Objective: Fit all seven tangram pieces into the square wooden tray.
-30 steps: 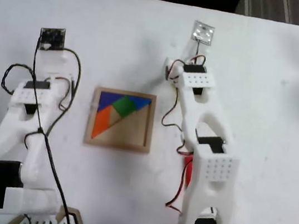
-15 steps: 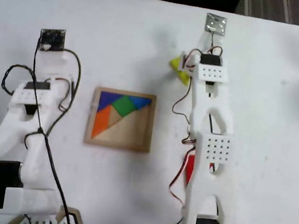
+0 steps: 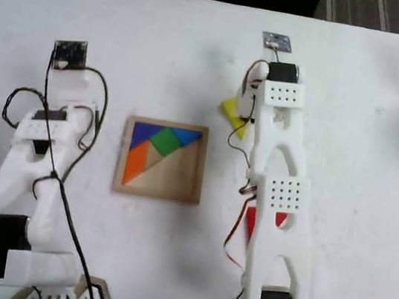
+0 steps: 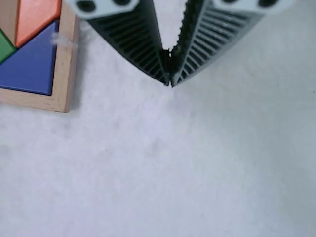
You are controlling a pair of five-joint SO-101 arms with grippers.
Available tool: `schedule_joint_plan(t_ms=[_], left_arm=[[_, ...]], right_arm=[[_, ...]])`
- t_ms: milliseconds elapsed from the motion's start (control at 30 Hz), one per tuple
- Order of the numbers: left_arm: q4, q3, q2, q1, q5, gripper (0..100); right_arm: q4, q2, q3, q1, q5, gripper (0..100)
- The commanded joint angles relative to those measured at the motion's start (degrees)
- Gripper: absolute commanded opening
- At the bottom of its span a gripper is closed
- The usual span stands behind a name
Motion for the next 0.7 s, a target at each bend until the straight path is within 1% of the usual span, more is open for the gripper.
schedule_joint_plan(t_ms=[0,133,300,367,433,533,667], left_arm=[[-1.2,-0.4,-0.3,-0.3,-0.7,2],[-1.2,-0.4,-0.3,-0.3,-0.7,2],[-1.3,-0.5,-0.3,-0.2,-0.7,2],[-1.3,-0.5,-0.3,-0.2,-0.7,2],[-1.3,-0.5,-0.3,-0.2,-0.7,2],[-1.3,-0.5,-0.3,-0.2,-0.7,2],[-1.3,-0.5,-0.3,-0.1,-0.7,2]], right_arm=[[2.6,-1.3,0.0,1.3,1.1,1.7],[2.9,-5.8,4.5,1.6,1.1,1.7],[2.5,-18.2,21.4,-0.1,0.7,1.8],[0.7,-23.3,27.6,-0.4,-0.2,1.8],[-3.6,-27.3,33.1,0.1,-1.8,1.8],[-12.4,-30.9,39.5,0.5,-1.8,1.8],[-27.6,-31.1,42.5,-1.2,-1.7,1.8]])
